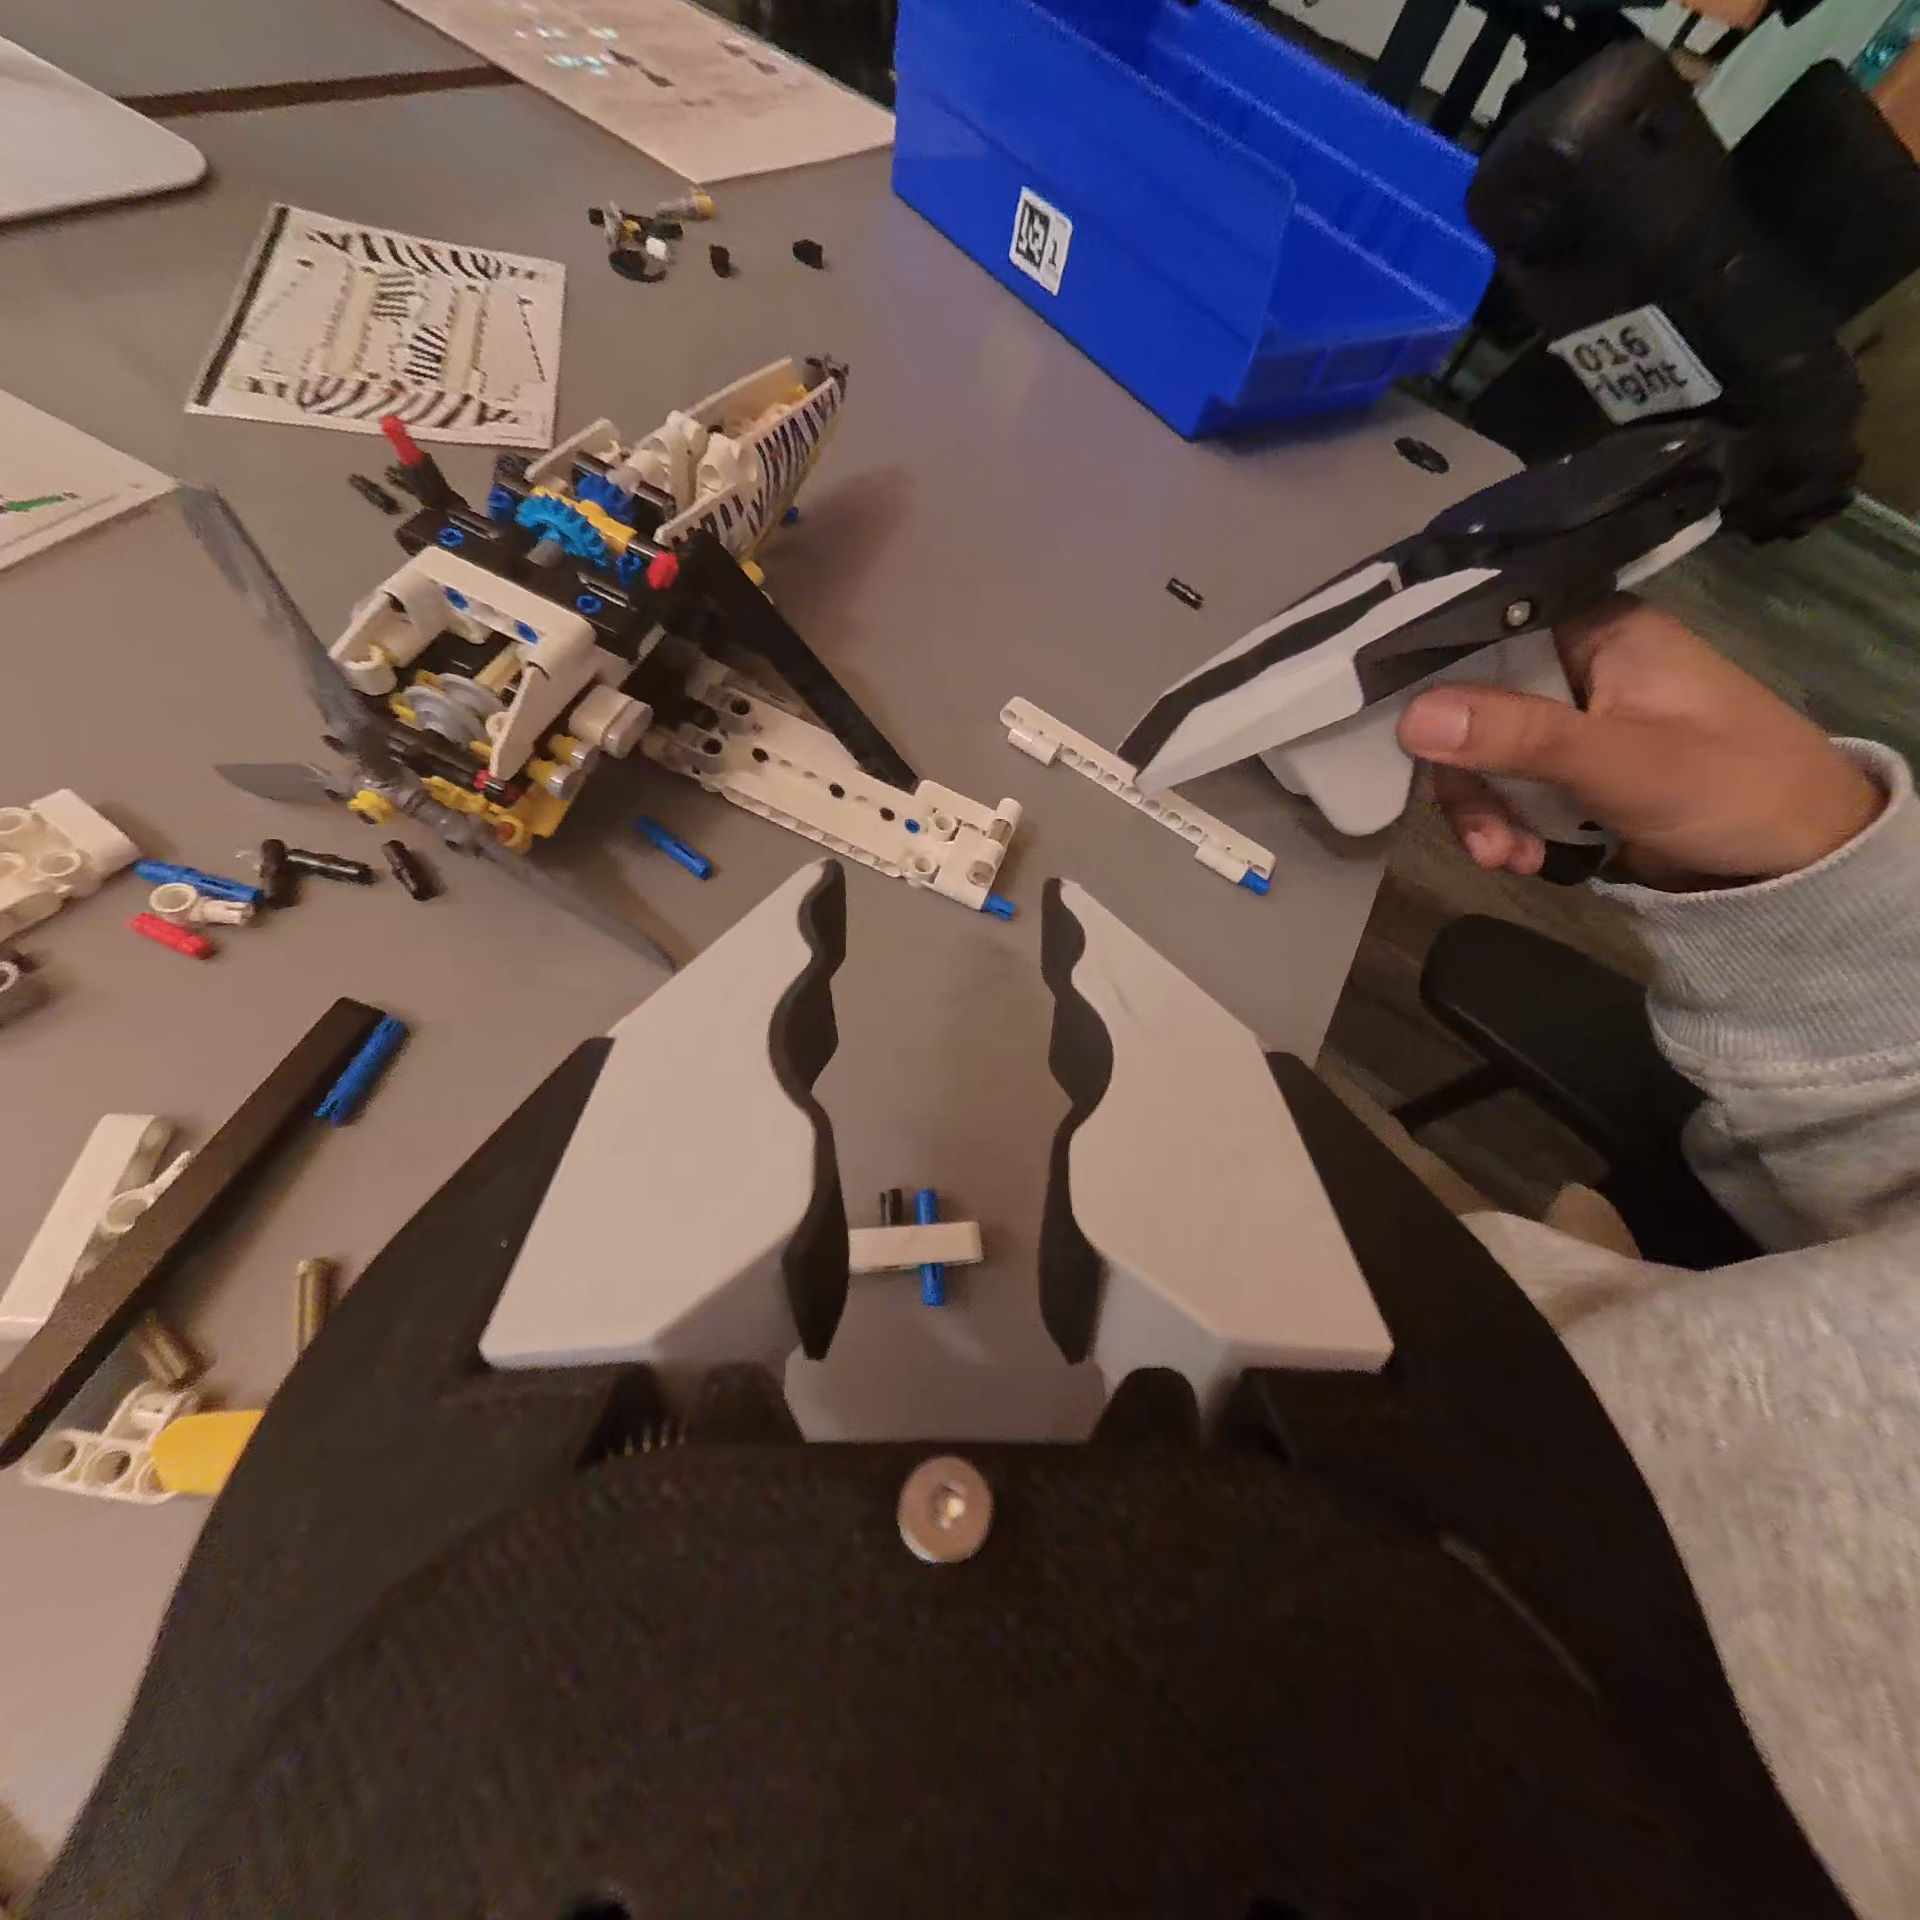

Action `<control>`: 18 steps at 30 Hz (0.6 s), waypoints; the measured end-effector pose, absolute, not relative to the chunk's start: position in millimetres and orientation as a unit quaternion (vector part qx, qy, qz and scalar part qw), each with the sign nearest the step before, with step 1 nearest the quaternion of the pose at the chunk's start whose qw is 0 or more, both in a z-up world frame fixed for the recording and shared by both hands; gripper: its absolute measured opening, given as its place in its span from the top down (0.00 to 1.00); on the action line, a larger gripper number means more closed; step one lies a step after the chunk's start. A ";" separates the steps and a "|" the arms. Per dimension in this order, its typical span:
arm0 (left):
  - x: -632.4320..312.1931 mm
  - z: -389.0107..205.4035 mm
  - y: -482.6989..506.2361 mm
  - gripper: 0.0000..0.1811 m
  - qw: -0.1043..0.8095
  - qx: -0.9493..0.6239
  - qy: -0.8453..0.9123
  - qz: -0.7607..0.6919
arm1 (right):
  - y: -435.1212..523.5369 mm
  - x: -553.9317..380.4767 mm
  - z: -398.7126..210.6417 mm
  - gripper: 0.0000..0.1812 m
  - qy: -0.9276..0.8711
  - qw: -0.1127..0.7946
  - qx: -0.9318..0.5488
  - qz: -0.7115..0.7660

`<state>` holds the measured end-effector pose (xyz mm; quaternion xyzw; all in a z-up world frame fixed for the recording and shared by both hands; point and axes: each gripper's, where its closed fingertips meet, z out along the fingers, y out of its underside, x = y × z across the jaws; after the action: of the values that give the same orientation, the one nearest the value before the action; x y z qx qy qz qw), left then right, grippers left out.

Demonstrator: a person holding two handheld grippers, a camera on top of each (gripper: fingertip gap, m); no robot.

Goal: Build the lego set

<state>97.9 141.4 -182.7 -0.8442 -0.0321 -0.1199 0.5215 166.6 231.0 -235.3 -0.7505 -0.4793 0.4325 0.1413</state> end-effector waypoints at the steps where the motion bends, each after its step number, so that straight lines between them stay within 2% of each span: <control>1: 99.4 -185.3 143.6 0.80 0.517 -0.847 -0.026 -0.118 | 231.1 166.1 -238.4 0.85 -0.487 0.150 -0.753 0.417; 3: 98.3 -188.5 148.5 0.77 0.513 -0.851 -0.017 -0.106 | 230.9 162.7 -241.7 0.91 -0.501 0.168 -0.751 0.397; 4: 91.6 -188.7 151.8 0.69 0.516 -0.852 -0.021 -0.086 | 228.0 159.2 -242.6 0.95 -0.511 0.171 -0.743 0.397; 8: 66.8 -174.9 166.4 0.47 0.534 -0.845 0.006 -0.018 | 225.5 139.2 -240.2 0.97 -0.515 0.186 -0.730 0.408; 10: 70.9 -174.4 175.0 0.40 0.524 -0.850 0.048 -0.009 | 228.1 129.7 -237.7 0.97 -0.513 0.198 -0.730 0.406; 11: 75.6 -179.5 179.0 0.38 0.510 -0.858 0.068 -0.007 | 228.6 125.0 -236.2 0.97 -0.512 0.201 -0.729 0.408; 15: 104.7 -217.5 185.0 0.41 0.434 -0.892 0.126 -0.025 | 228.0 109.9 -237.2 0.97 -0.503 0.199 -0.736 0.407; 18: 114.6 -231.6 188.1 0.41 0.416 -0.898 0.138 -0.029 | 230.6 105.1 -240.6 0.97 -0.497 0.205 -0.746 0.394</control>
<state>114.6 188.1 -231.6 -0.8983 0.1377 -0.0293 0.4162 105.1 230.6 -240.6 -0.7457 -0.4970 0.3936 0.2049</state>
